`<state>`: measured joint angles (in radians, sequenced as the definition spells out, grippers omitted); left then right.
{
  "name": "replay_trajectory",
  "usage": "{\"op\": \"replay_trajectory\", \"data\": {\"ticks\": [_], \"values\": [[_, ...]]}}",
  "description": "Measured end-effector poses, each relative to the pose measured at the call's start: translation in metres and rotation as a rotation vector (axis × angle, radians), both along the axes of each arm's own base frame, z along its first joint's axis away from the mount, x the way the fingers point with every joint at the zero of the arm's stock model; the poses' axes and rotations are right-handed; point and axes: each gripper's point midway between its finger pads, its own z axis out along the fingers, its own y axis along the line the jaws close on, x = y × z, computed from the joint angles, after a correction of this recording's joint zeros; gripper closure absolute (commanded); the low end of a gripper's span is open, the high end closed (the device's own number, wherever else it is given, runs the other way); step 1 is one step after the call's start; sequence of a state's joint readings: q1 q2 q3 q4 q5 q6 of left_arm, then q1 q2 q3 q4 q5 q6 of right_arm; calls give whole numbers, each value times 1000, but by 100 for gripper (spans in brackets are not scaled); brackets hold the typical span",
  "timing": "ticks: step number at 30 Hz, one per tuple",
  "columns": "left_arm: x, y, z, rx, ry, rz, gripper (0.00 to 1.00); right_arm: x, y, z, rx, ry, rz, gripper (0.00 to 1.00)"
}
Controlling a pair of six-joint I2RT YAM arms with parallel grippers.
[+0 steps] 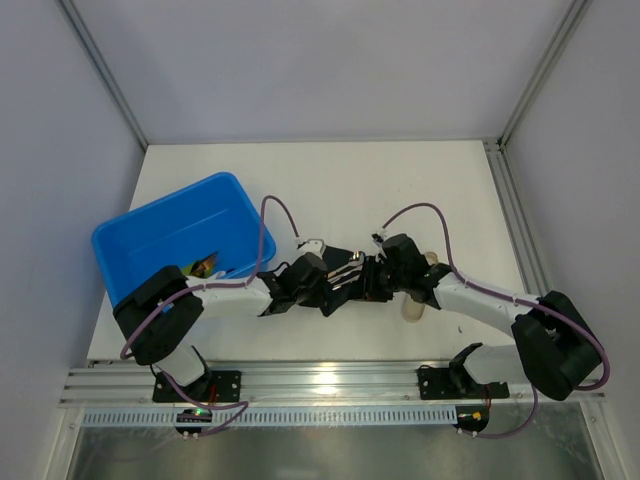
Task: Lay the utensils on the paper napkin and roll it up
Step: Roll the napkin at the center of the board.
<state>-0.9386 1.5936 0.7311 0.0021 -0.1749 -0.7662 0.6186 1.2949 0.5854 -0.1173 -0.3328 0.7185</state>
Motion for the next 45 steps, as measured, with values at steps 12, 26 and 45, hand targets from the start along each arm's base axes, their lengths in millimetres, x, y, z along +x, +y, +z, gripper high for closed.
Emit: {"op": "replay_trajectory", "data": {"ticks": [12,26,45], "values": [[0,0,0,0,0,0,100,-8,0,12,55,-32,16,69],[0,0,0,0,0,0,100,-11,3,14,84,-22,13,72],[1,1,0,2,-3,3,100,-20,-4,-5,36,43,6,96]]}}
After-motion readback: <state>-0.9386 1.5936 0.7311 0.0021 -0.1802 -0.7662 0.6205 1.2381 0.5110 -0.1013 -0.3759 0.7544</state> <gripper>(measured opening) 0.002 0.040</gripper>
